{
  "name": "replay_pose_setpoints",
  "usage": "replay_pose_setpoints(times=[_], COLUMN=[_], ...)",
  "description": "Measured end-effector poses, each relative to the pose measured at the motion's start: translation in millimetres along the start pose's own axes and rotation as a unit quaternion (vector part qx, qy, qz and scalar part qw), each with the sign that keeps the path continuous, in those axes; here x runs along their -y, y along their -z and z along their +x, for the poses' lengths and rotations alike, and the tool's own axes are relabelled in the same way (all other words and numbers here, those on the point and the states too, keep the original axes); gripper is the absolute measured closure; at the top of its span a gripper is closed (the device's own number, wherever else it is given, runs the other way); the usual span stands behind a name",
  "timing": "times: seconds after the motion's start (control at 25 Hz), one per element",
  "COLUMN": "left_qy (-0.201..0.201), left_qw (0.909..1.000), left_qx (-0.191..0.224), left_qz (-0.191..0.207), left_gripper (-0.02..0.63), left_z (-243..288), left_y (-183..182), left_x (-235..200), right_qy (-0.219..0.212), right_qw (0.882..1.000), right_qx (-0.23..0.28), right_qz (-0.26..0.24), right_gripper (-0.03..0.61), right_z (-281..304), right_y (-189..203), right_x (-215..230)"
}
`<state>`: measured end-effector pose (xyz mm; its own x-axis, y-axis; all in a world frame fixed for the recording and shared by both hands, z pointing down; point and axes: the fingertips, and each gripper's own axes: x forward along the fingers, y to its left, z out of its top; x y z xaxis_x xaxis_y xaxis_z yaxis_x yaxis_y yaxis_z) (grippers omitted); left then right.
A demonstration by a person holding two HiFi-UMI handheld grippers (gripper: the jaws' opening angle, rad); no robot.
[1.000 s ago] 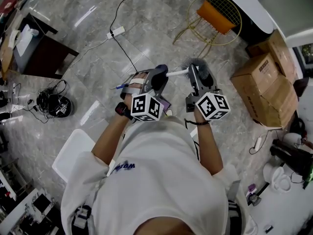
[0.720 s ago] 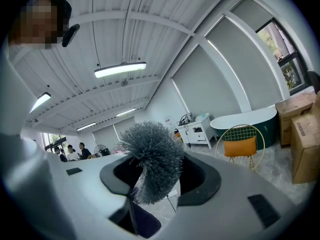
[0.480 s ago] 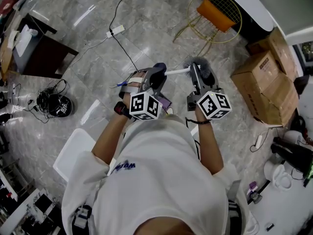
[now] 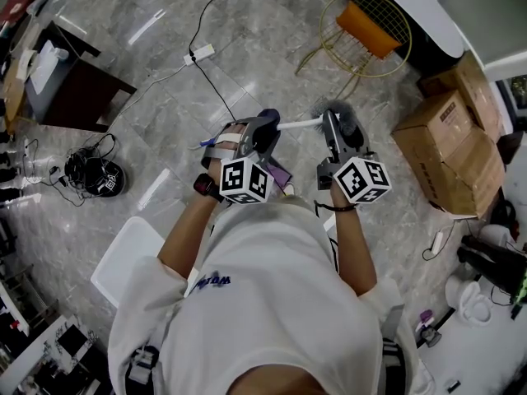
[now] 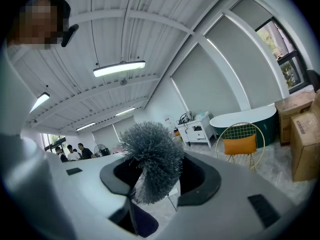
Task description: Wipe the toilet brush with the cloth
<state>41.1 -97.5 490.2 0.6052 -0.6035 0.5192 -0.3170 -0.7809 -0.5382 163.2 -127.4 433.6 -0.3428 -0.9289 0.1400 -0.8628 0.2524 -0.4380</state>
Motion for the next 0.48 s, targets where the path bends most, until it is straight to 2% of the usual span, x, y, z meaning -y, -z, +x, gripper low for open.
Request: replay_pose_setpoints(times=[0.48], left_qy=[-0.011], left_qw=[0.9998], left_qx=[-0.006], left_qz=[0.015], left_gripper=[0.518], left_z=[2.5], left_y=[-0.1], left_x=[-6.2], right_qy=[-0.002], right_qw=[1.000], right_qx=[0.000], right_qz=[0.018], right_gripper=[0.371], right_z=[2.2], right_y=[-3.6], right_x=[9.7])
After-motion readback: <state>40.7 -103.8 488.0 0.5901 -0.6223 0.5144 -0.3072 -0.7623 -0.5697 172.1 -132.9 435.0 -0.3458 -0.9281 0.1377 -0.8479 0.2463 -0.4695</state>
